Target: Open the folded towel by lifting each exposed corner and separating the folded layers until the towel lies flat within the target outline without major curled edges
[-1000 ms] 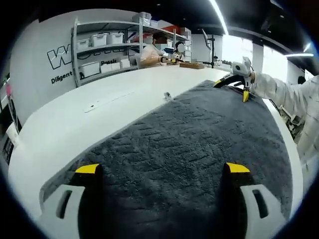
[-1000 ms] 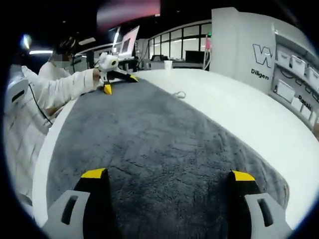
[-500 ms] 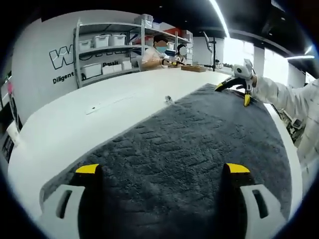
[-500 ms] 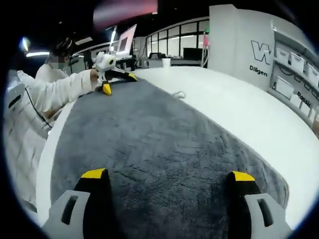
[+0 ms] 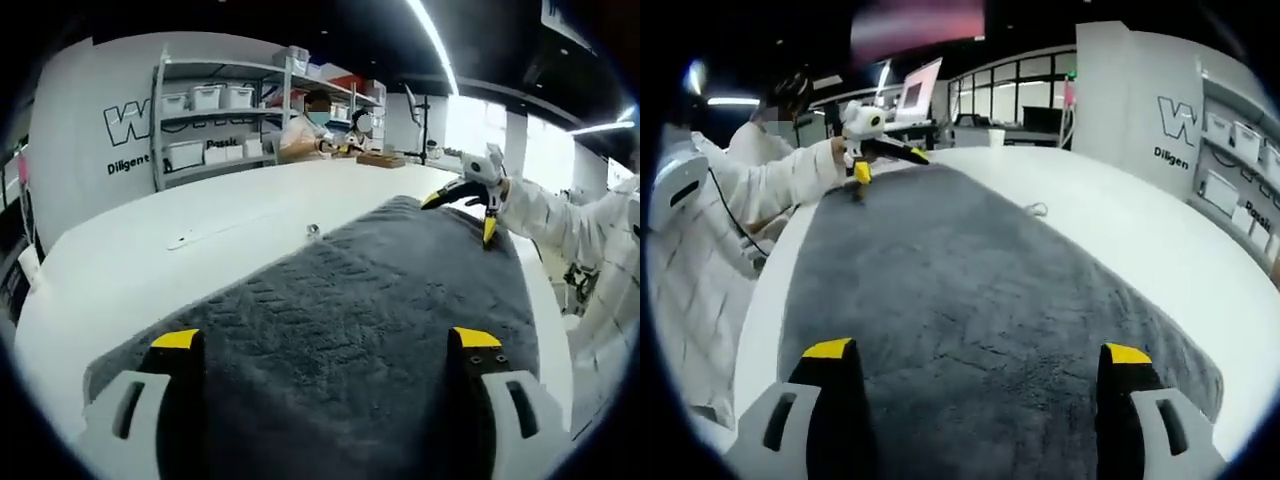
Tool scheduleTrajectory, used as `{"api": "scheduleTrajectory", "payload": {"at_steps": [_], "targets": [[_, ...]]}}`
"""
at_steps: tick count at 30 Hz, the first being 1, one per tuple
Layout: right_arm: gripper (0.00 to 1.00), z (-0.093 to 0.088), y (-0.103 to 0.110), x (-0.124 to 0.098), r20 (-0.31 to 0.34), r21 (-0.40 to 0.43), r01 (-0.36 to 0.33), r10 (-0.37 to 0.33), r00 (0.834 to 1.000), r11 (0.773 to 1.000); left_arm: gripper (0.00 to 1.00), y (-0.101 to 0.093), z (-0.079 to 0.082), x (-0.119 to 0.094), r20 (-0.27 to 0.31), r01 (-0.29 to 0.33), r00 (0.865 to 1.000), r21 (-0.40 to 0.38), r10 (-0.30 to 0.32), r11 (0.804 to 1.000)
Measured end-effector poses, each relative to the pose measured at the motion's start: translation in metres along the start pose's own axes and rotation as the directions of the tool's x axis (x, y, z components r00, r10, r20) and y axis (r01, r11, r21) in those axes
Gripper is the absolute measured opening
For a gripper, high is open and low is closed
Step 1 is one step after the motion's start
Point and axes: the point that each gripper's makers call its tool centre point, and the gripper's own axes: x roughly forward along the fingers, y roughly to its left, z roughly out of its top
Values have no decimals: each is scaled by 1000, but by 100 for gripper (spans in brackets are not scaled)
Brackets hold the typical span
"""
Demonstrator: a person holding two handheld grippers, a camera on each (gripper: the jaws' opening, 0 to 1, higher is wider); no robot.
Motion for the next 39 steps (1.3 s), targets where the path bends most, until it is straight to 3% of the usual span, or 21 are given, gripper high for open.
{"api": "scheduleTrajectory", "payload": {"at_steps": [3,6,7,9,12,15,16,17,31,39], "targets": [[99,-3,17,-3,3,-13,-21,21,1000,1000,99,-24,-4,-15,-17,21,1000,-11,-21,1000],[99,-10,35,-6,-14,-33,-46,46,999,998,99,-40,-4,-24,12,50,999,-44,-49,998],[99,-13,39,-8,-24,-42,-52,51,998,998,99,-51,-11,-28,-1,62,998,-39,-62,997],[99,-14,41,-9,-28,-43,-55,53,998,998,99,-53,-15,-29,-12,61,998,-34,-62,998],[99,-29,48,-11,-54,-33,-75,73,996,997,99,-62,-50,-31,-97,43,994,12,-42,999],[99,-41,50,-9,-90,-47,-83,78,993,995,99,-61,-62,-30,-127,38,991,30,-34,999],[99,-40,50,-9,-84,-49,-84,79,993,995,99,-60,-61,-30,-118,33,993,67,-24,997],[99,-40,49,-9,-83,-47,-86,82,993,995,99,-61,-60,-30,-110,36,993,38,-31,999],[100,-42,49,-13,-46,-63,-102,100,994,993,99,-59,-60,-33,-89,40,995,45,-36,998],[100,-42,50,-13,-55,-62,-102,99,994,993,99,-60,-59,-34,-95,48,995,45,-44,998]]}}
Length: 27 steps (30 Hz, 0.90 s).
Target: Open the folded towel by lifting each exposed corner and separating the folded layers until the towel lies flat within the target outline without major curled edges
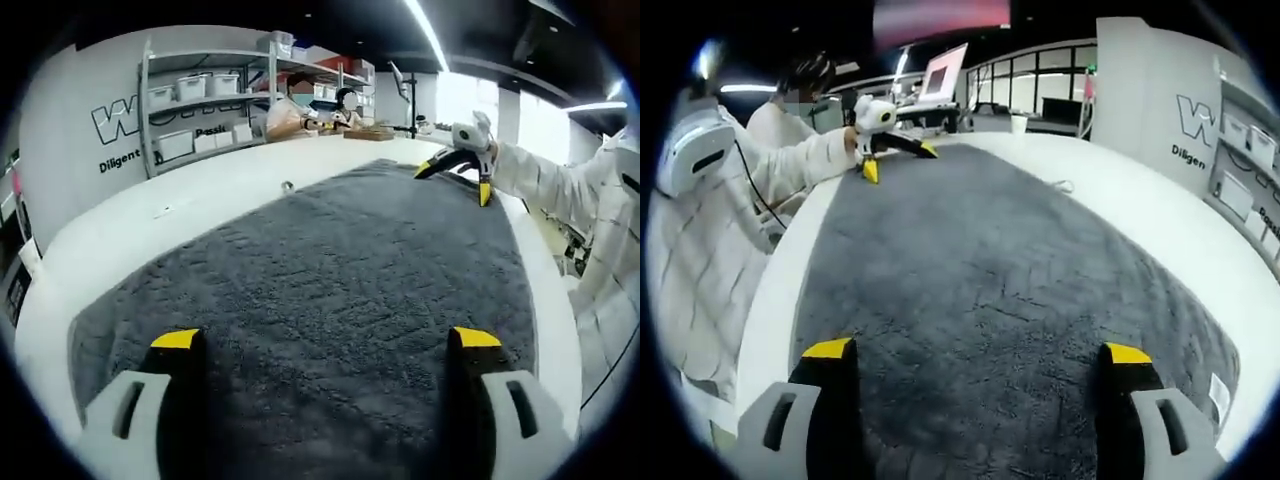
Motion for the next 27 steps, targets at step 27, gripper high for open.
{"api": "scheduleTrajectory", "payload": {"at_steps": [27], "targets": [[100,0,0,0,30,4,1,-1,1000,1000,99,114,3,-13,0,-195,981,-106,196,975]]}}
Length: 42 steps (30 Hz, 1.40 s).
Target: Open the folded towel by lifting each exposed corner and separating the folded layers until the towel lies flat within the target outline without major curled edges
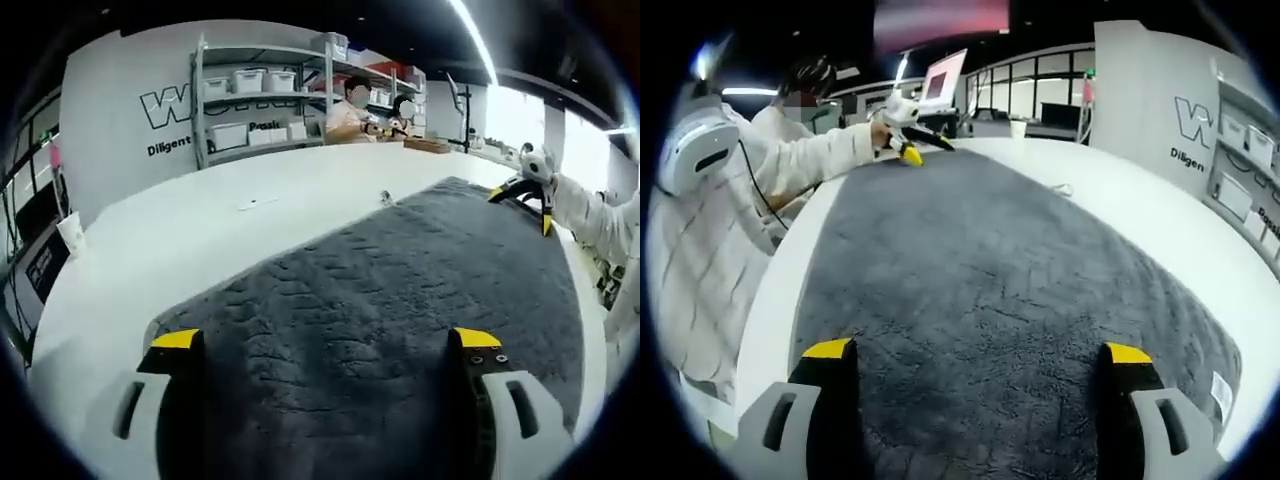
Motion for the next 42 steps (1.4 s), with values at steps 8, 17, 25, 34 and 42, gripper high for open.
{"api": "scheduleTrajectory", "payload": {"at_steps": [8,17,25,34,42], "targets": [[100,0,0,0,0,0,1,-1,1000,1000,99,12,-11,5,-31,-24,999,-33,23,999],[100,0,0,1,9,1,2,-2,1000,1000,99,13,-11,5,-25,-32,999,-37,31,999],[100,0,0,0,12,1,2,-2,1000,1000,99,14,-11,4,-25,-35,999,-36,34,999],[100,0,0,0,23,0,3,-3,1000,1000,99,16,-11,4,-22,-38,999,-38,37,999],[100,0,-1,0,17,0,4,-4,1000,1000,99,18,-12,3,-23,-46,999,-43,45,998]]}}
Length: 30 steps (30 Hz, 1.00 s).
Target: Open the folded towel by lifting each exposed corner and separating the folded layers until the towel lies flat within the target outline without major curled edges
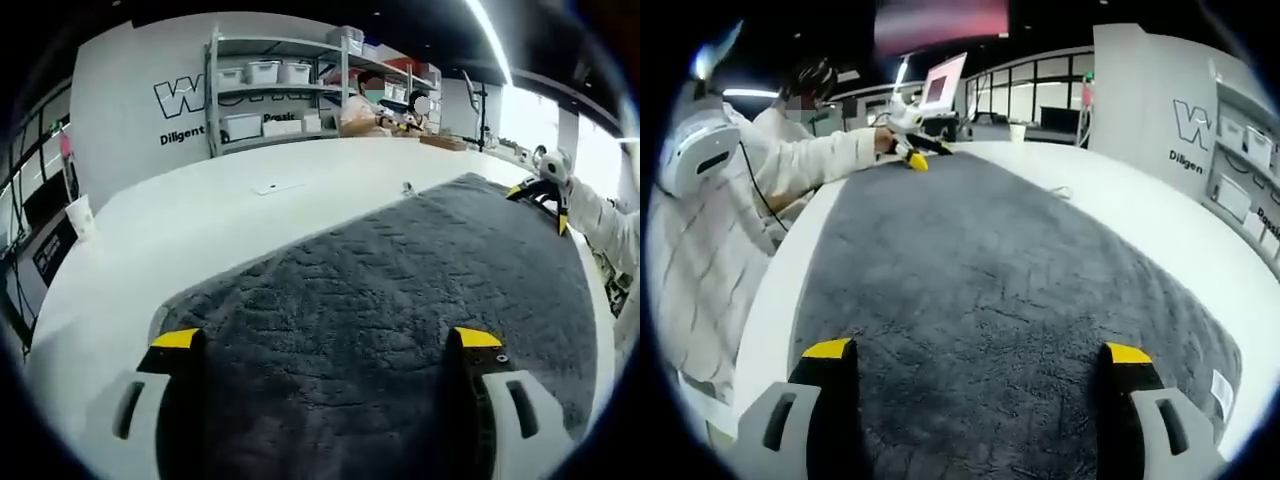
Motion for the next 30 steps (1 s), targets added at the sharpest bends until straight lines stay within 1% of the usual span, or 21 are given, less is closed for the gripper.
{"api": "scheduleTrajectory", "payload": {"at_steps": [5,8,11,12,13,15,18,21,25,27,29,30], "targets": [[99,1,0,1,-16,4,7,-7,1000,1000,99,-4,3,1,-12,-17,1000,-13,17,1000],[99,1,1,1,-31,6,11,-11,999,1000,99,-11,13,-2,27,6,1000,-45,-5,999],[99,1,2,1,-35,6,16,-15,999,1000,99,-12,22,-9,57,6,998,-53,-3,999],[99,0,1,1,-35,11,22,-21,999,1000,99,-15,28,-14,71,1,998,-52,2,999],[99,0,1,1,-35,13,24,-24,999,1000,99,-15,30,-16,74,-2,997,-54,6,999],[99,1,0,0,-33,20,51,-50,998,999,99,-18,37,-25,93,-13,996,-64,19,998],[99,3,0,-2,-30,22,68,-67,997,997,99,-22,40,-32,95,-14,995,-64,20,998],[99,4,-2,-5,-27,29,95,-94,995,995,99,-31,41,-40,85,-10,996,-67,15,998],[98,6,-2,-11,-26,46,124,-123,992,991,92,-44,37,-50,60,-9,998,-73,13,997],[96,6,-3,-15,-28,52,142,-140,990,989,93,-48,38,-58,68,-25,997,-70,30,997],[93,4,-5,-23,-43,51,188,-186,982,981,94,-51,41,-65,92,-44,994,-69,50,997],[94,3,-6,-27,-50,50,207,-205,977,977,94,-56,41,-75,99,-53,993,-83,62,995]]}}
